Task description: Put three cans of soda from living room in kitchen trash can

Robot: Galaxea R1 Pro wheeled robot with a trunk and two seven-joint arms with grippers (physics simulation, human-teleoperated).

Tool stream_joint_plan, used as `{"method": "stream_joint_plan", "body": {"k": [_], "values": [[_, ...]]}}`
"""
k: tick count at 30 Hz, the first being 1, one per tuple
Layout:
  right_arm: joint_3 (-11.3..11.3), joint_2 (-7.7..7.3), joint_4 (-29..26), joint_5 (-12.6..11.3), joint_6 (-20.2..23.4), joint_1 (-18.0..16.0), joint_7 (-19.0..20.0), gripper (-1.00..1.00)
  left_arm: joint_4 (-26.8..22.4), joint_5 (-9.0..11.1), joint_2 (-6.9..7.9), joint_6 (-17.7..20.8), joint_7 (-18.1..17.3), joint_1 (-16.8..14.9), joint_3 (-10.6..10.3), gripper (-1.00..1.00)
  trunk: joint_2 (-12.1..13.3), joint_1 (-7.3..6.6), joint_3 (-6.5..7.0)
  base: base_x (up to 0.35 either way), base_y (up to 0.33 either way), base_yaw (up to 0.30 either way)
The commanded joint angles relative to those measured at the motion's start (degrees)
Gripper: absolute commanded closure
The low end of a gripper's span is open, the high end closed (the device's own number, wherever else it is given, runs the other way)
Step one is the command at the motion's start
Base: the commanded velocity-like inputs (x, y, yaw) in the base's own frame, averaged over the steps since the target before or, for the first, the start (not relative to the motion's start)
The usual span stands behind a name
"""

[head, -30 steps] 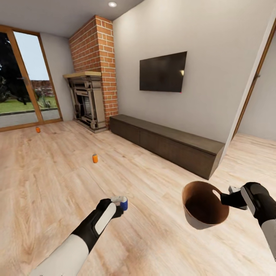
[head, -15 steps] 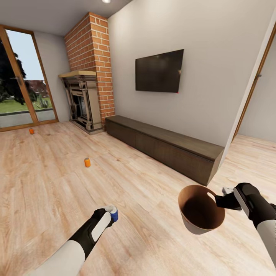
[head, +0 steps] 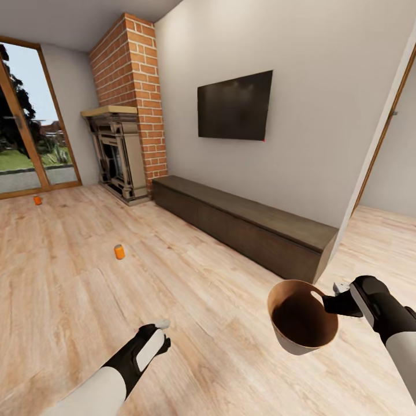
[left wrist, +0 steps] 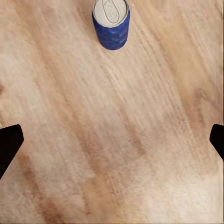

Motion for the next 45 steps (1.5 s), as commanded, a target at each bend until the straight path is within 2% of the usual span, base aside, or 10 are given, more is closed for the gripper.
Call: {"method": "stream_joint_plan", "body": {"k": [1, 14, 19, 23, 30, 32, 37, 45], "values": [[-0.04, 0.03, -0.04, -1.13, 0.09, 0.00, 0.29, 1.00, 0.14, -0.01, 0.03, -0.11, -0.15, 0.00, 0.01, -1.00, 0.00, 0.00, 0.01, 0.325, -0.139, 0.000], [0.08, 0.08, -0.84, -1.13, 0.09, 0.13, 0.29, 1.00, 0.65, 0.01, 1.35, -0.43, -0.45, 0.02, 0.31, -1.00, 0.00, 0.00, 0.01, 0.343, -0.029, 0.000], [2.99, 0.08, -1.18, -1.19, 0.09, 0.14, 0.35, 1.00, 1.64, 0.17, 1.67, -0.68, -1.37, 0.05, 0.33, -1.00, 0.00, 0.00, 0.01, 0.347, 0.032, 0.000], [3.73, 0.13, -2.10, -1.34, 0.09, 0.14, 0.37, 1.00, 3.20, 0.12, 1.72, -1.85, -2.23, 0.08, 0.32, -1.00, 0.00, 0.00, 0.01, 0.347, 0.060, 0.000], [3.98, 1.64, -2.53, -1.67, 0.09, 0.03, 0.45, 1.00, 4.96, 0.38, 1.64, -2.41, -2.13, 0.09, 0.41, -1.00, 0.00, 0.00, 0.01, 0.152, 0.017, 0.000], [3.90, 2.53, -2.66, -1.72, 0.09, -0.01, 0.46, 1.00, 5.02, 0.63, 1.69, -2.09, -2.22, 0.09, 1.19, -1.00, -0.81, 0.43, -0.35, 0.019, 0.002, 0.000], [3.89, 2.89, -3.74, -1.74, 0.09, 0.03, 0.47, 1.00, 5.18, 0.17, 1.68, -1.80, -2.53, -0.04, 1.42, -1.00, -2.81, 1.53, -1.25, 0.006, 0.001, 0.000], [3.76, 2.57, -11.83, -2.04, 0.09, 0.91, 1.45, 1.00, 7.03, 0.70, 4.38, -2.10, -8.16, -0.26, 1.83, -1.00, -6.02, 3.29, -2.69, 0.000, 0.000, 0.000]]}}
